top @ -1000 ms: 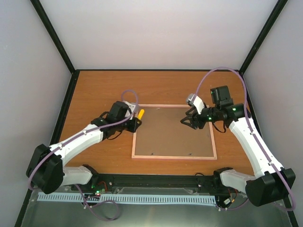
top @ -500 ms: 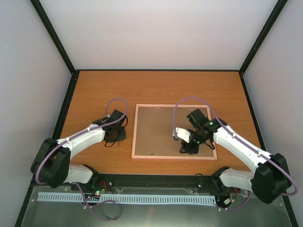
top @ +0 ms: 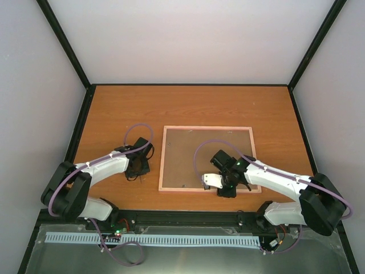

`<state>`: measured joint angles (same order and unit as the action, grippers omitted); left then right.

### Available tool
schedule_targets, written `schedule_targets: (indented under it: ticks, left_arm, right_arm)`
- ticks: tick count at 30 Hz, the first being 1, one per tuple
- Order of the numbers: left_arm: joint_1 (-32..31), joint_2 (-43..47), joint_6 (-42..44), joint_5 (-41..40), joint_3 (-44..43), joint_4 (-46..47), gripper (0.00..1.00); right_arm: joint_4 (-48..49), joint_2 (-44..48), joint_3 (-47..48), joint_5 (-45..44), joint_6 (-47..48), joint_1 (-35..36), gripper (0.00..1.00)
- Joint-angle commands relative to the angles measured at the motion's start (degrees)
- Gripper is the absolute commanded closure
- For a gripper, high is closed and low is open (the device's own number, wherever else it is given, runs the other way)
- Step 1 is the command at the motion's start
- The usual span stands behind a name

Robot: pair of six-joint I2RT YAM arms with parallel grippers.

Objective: Take the photo out of the frame

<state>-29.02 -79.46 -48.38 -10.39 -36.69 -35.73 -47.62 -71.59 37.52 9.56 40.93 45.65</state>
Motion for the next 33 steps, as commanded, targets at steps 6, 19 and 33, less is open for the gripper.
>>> schedule_targets:
  ticks: [6, 19, 33]
  left_arm:
    - [0.5, -0.1, -1.3, -0.4, 0.3, -0.2, 0.59]
    - [-2.3, 7.7, 10.9, 1.2, -5.4, 7.5, 0.47]
    - [-23.8, 18.0, 23.8, -1.5, -2.2, 17.8, 0.21]
  right_arm:
    - [4.5, -1.2, -0.9, -3.7, -0.9, 2.1, 0.62]
    - [4.5, -2.6, -1.4, -5.2, -0.9, 2.9, 0.67]
    - [-0.5, -1.3, 3.5, -5.1, -2.8, 3.0, 0.97]
